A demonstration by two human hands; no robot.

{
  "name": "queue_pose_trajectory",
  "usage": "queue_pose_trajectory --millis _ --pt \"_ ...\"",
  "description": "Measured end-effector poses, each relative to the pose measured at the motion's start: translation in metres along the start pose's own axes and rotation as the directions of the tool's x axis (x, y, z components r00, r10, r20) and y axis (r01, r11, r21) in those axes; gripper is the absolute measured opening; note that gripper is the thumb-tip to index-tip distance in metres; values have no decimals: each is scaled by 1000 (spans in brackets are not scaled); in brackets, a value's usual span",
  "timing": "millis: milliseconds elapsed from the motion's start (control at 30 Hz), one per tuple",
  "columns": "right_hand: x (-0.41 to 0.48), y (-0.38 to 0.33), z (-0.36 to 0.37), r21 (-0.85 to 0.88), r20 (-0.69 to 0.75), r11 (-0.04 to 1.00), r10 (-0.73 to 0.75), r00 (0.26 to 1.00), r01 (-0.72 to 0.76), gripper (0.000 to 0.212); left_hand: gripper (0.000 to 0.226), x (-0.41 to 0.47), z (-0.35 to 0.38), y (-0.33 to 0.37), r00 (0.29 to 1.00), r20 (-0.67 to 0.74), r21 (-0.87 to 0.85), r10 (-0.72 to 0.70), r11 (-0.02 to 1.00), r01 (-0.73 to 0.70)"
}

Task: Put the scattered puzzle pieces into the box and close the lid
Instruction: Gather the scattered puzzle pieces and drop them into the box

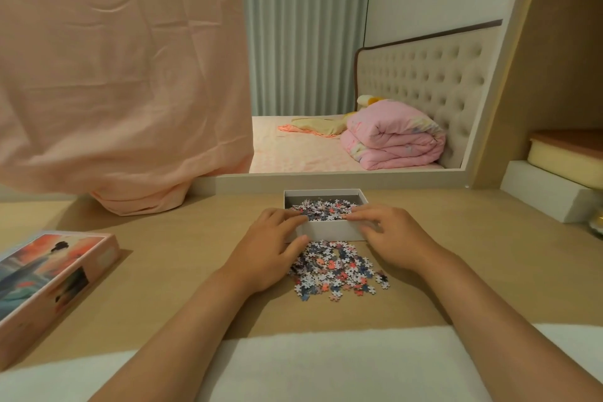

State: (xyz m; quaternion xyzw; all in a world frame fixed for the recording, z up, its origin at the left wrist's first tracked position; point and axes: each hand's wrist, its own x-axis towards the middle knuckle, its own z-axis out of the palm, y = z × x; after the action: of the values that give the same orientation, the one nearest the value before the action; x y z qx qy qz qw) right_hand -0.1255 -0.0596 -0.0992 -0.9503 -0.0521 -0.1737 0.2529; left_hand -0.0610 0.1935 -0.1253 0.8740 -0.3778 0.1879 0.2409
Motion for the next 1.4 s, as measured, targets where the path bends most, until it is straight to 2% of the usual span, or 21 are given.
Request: queue_pose_trajectory --millis 67,133,200,300,400,467,567,800,1033,1133,1233,1333,1400 --pt "-2 -5 -4 -80 -70 995 -69 995 63 31 42 -1 -3 4 997 -62 20 40 999 -39" --pt "-4 -16 -9 -88 -65 992 -91 994 86 29 35 -1 -5 10 992 -85 41 89 995 -86" --pt "-7 -25 -9 -97 105 993 -60 993 70 33 35 -2 -4 18 993 -28 50 114 992 -113" --pt "-10 -31 4 -230 392 972 55 918 40 67 52 -5 6 21 984 118 113 130 983 -143" --pt "-11 -34 14 -274 461 960 73 885 64 71 55 -6 15 21 958 275 117 77 987 -112" --pt "-10 -37 18 -265 448 961 49 893 81 65 52 -6 17 22 958 279 55 70 995 -89" --pt "-9 -38 21 -218 395 974 26 918 66 52 41 -3 14 23 976 209 -38 57 998 -50" --pt "-8 -41 21 -90 268 996 15 963 10 32 23 3 13 23 985 153 -68 74 996 -65" --pt "-1 -31 28 -24 189 999 27 982 -23 22 15 8 12 22 992 123 -190 9 982 15" --pt "-1 -30 28 12 192 1000 11 981 -13 25 9 16 7 24 986 130 -345 -105 928 144" --pt "-2 -32 27 68 210 998 -19 978 4 34 5 26 -1 29 960 180 -553 -215 785 279" --pt "-1 -34 27 8 223 1000 -10 975 9 23 8 32 -5 32 948 241 -623 -210 715 317" --pt "1 -33 29 68 193 997 25 981 -38 16 9 36 -4 32 943 265 -642 -200 693 327"
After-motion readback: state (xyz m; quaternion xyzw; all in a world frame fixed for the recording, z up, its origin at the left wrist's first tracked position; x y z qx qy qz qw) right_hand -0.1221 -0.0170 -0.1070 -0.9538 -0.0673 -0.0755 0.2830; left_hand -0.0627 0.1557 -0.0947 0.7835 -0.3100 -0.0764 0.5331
